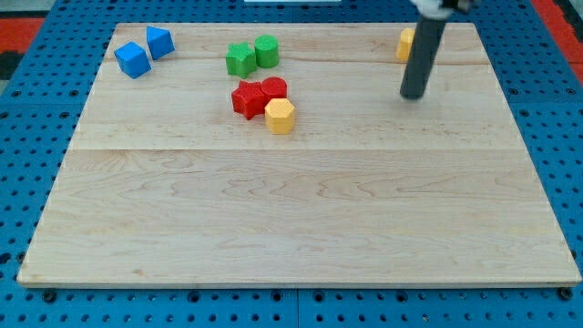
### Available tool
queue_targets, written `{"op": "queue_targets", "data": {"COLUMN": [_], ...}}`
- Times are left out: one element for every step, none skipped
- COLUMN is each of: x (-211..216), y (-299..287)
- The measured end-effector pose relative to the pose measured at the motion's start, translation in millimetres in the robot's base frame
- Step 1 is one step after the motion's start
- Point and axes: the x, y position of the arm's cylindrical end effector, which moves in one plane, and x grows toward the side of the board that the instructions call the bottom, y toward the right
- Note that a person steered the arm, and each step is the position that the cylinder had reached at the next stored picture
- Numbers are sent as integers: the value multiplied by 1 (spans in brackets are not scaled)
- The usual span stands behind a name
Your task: Push the yellow hexagon towards the yellow heart
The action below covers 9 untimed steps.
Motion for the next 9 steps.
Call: {"op": "queue_targets", "data": {"x": [47, 48, 48, 57, 55, 41, 30, 26, 23], "y": [-87, -147, -155, -156, -195, -197, -248, -188, -126]}}
